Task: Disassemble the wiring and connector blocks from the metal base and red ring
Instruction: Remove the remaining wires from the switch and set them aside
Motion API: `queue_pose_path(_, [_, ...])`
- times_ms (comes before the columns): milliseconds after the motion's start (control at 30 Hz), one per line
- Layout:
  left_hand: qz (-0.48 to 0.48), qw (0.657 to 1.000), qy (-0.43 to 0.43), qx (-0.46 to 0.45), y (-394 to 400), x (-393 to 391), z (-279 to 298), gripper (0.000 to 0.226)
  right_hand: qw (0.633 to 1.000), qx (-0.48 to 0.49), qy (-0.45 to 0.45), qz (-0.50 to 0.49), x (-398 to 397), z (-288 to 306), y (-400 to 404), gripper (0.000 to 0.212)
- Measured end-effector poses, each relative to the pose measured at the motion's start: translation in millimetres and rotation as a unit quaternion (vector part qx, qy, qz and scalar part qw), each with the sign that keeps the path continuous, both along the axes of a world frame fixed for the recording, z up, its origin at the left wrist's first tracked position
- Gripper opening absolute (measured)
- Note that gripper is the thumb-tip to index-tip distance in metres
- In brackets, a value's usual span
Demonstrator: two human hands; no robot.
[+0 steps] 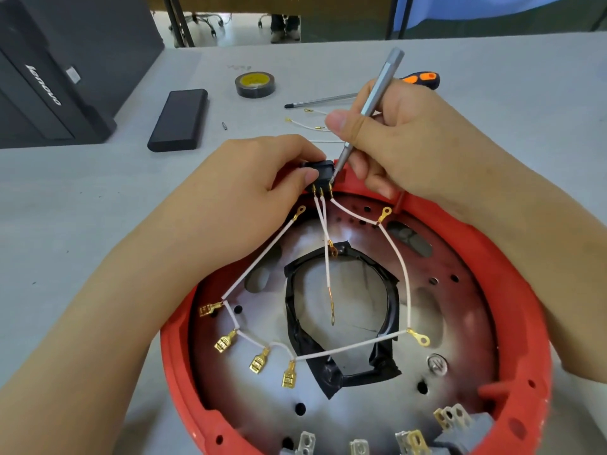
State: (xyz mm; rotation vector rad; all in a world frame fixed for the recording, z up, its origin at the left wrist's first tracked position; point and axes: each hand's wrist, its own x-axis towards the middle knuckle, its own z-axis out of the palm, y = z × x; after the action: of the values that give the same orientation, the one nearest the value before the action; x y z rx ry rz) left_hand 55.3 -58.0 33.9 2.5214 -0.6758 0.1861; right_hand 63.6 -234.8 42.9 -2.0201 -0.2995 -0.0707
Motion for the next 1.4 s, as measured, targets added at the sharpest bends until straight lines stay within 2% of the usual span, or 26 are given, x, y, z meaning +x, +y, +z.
queue_pose_path(167, [0.006,1.0,-0.001,0.001,-1,-1,-1,0.024,1.0,-0.012,0.015,0.007,4,0,-2,0.021])
queue_pose_path(300, [0.008,1.0,-0.007,0.004,-1,-1,1,0.024,0.999,-0.024,0.027,0.009,8,-2,-3,0.038])
queue_pose_path(533, [0.009,1.0,-0.007,0.005,-1,0,0,0.025,0.999,0.028,-0.015,-0.006,1,-4,0,0.021])
queue_pose_path(800, [0.003,1.0,-0.009,0.005,0,0,-1,0.024,0.999,-0.01,-0.048,0.003,-4,-2,3,0.02])
queue_pose_path(933, [0.006,1.0,-0.009,0.002,0,0,-1,0.024,1.0,0.016,0.002,0.013,0,0,2,0.021])
queue_pose_path(1067, [0.001,1.0,-0.008,0.002,0,-1,-1,0.024,1.0,-0.003,0.019,0.012,3,1,1,0.023])
queue_pose_path(1267, [0.003,1.0,-0.003,0.003,1,1,-1,0.024,1.0,0.016,-0.027,0.0,-3,-2,3,0.022])
queue_pose_path(1400, [0.003,1.0,-0.005,0.005,1,1,-1,0.025,0.996,-0.039,-0.083,0.004,-9,-2,5,0.02])
